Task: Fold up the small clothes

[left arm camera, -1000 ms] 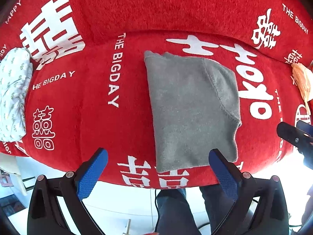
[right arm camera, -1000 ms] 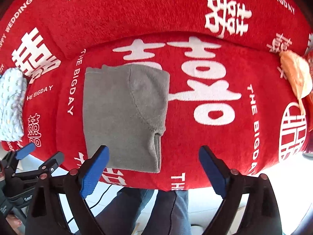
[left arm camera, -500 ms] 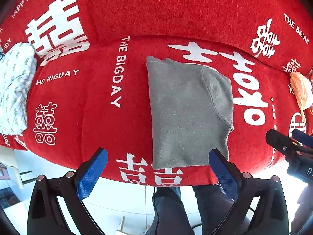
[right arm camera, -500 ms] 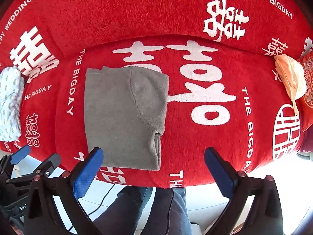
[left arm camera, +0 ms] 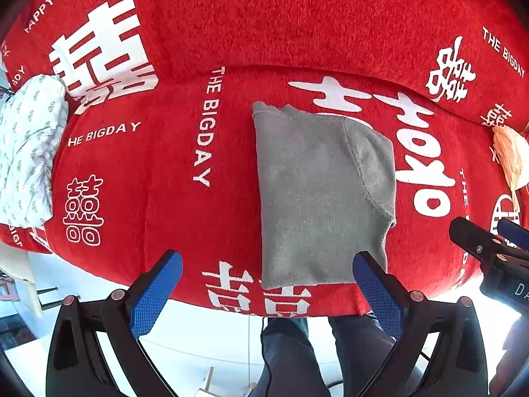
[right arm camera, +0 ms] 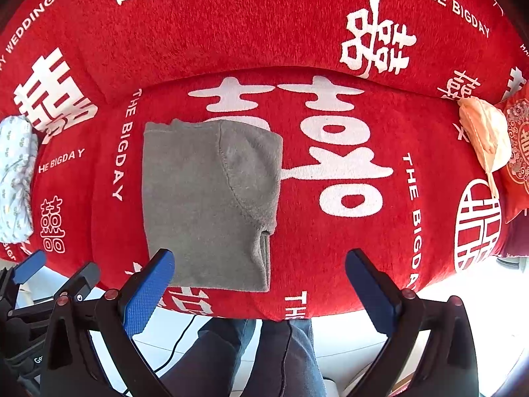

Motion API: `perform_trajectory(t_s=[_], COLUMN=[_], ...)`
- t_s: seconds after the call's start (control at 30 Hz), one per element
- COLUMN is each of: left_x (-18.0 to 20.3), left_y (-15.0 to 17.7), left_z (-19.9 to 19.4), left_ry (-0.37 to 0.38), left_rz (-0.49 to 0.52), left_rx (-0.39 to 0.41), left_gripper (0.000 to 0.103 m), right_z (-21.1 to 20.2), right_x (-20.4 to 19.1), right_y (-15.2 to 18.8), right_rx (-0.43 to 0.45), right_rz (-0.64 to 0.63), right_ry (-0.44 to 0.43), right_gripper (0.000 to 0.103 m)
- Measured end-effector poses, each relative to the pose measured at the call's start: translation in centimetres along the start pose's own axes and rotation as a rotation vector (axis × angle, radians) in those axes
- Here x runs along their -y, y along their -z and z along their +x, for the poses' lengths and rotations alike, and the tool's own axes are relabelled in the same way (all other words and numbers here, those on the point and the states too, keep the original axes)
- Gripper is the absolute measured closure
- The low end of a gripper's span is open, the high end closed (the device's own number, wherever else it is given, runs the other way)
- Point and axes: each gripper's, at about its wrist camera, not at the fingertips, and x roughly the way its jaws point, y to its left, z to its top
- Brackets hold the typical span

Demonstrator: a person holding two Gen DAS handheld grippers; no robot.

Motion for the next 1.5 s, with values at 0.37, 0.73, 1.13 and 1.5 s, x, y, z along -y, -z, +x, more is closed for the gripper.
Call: perform_trajectory(t_s=[0.37,0.73,1.13,1.5], left_x=[0.12,0.36,0.30,0.28], left_y=[-0.08,0.09,0.11,0.10], left_z=[-0.34,-0.55,-0.53,-0.53], left_ry=[-0.007,-0.015,-0.016,-0.017], left_rz=[0.001,0.000,0.000,-0.002], left_rx=[0.009,0.010,0.009,0.010], left_gripper=[0.000,0.000,0.000,0.000], right_z=[-0.04,-0.11,-0.19,-0.30], right_x=[0.15,0.15,0.02,-0.36], right_y=[0.26,0.27,0.42,0.59], right_rx=[0.000,-0.001,-0.001,0.000], right_rz=[0.005,0.005,0.010,0.013], right_ry=[-0.004,-0.006,-0.007,-0.007], right_gripper=[0.000,0.000,0.000,0.000])
